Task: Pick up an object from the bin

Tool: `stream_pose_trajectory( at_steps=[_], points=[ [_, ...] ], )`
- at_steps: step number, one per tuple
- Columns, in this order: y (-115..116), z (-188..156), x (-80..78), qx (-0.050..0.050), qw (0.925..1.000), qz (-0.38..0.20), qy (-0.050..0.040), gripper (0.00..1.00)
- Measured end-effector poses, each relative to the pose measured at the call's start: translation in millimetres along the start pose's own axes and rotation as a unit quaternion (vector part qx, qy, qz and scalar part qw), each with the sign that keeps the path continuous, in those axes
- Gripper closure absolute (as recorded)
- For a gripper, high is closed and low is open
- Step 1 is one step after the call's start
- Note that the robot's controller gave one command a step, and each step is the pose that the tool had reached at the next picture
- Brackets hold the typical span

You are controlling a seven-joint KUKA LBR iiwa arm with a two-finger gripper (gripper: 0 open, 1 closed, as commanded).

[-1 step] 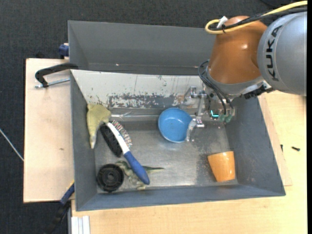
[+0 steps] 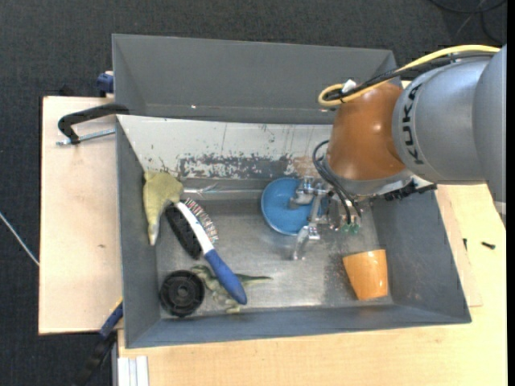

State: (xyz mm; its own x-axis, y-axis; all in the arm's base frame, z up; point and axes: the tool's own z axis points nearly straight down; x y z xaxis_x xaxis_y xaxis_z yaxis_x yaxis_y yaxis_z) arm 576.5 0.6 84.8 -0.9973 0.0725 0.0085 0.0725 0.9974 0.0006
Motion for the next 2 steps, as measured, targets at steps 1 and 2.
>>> stream_pose_trajectory(
  at_steps=[1, 2],
  points=[
    [1.4, -4.9, -1.6, -0.001, 1.0, -0.001, -0.0028, 1.0],
    [2.7, -146.3, 8.4, 0.0, 0.9983, -0.056, -0.0119, 1.0]
  ],
)
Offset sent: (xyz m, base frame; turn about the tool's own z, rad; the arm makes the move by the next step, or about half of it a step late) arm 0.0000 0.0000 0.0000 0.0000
